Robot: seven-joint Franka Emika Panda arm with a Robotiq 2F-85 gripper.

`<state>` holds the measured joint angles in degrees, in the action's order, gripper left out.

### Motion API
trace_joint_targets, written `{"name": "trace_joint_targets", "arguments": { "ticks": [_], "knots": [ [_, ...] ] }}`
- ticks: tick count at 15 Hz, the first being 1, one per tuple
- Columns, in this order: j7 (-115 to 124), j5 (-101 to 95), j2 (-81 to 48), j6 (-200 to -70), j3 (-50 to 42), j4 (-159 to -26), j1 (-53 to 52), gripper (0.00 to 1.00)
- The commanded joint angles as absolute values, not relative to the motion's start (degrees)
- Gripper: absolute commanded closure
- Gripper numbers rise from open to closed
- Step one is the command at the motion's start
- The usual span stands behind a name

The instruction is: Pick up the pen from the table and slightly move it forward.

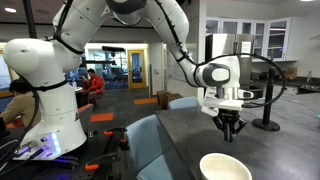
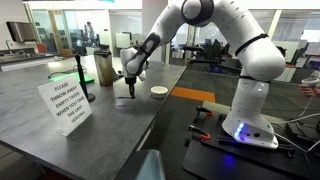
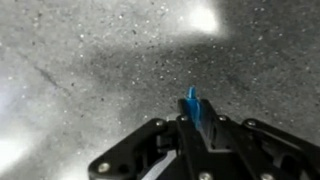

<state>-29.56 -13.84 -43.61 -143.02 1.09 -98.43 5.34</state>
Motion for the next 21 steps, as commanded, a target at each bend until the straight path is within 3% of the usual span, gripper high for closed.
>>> {"name": "trace_joint_targets", "arguments": {
  "ticks": [1, 8, 9, 10, 17, 21],
  "knots": [
    [-39.0, -16.9, -46.7, -138.8, 3.2, -92.9, 6.9, 0.96],
    [-52.3, -18.2, -49.4, -136.3, 4.1, -89.6, 7.8, 0.96],
    [-53.4, -18.1, -49.1, -136.7, 4.2, -90.1, 8.0, 0.57],
    [-54.6, -17.3, -48.5, -137.9, 4.8, -91.1, 8.9, 0.56],
    [-51.8, -17.0, -36.5, -138.1, 3.8, -103.0, 8.2, 0.04],
    [-46.3, -15.3, -24.8, -139.2, 3.7, -114.4, 8.4, 0.00]
  ]
}}
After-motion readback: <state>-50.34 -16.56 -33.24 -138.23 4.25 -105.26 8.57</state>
